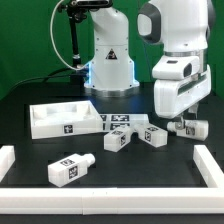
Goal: Assemble one leg
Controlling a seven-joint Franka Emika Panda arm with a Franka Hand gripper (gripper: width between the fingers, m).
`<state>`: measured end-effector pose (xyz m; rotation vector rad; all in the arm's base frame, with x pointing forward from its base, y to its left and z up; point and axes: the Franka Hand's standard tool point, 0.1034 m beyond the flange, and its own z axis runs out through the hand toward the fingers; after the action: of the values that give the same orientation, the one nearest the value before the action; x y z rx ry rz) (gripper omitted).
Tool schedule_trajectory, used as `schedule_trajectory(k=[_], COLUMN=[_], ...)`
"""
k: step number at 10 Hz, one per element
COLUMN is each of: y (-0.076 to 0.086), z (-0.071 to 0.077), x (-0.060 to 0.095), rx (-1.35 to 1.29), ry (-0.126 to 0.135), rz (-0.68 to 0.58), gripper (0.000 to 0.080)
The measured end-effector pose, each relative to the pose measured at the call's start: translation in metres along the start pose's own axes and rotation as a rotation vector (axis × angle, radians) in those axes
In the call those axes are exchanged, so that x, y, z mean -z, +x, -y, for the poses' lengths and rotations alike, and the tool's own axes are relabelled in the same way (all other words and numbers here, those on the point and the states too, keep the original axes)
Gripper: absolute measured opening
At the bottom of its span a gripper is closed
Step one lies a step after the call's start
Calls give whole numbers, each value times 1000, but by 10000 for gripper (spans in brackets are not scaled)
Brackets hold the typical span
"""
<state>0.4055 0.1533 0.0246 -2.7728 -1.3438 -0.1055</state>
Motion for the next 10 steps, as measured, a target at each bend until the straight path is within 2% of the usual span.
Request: schedule_trajectory(k=[1,2,3,5,6,7,8,10], y=[-6,-10,-10,-10,-11,-20,-28,-32], z=[-8,-18,-31,-67,-87,-94,-92,-79], x=[7,25,40,54,56,43,31,20], rx=[-7,-36,-32,-24,-12,-4,-15,-27], ry=[9,10,5,-2,-14,-22,-18,-15], rz=[35,70,87,97,83,64,60,53], gripper=[516,618,645,649,649,649,649,649])
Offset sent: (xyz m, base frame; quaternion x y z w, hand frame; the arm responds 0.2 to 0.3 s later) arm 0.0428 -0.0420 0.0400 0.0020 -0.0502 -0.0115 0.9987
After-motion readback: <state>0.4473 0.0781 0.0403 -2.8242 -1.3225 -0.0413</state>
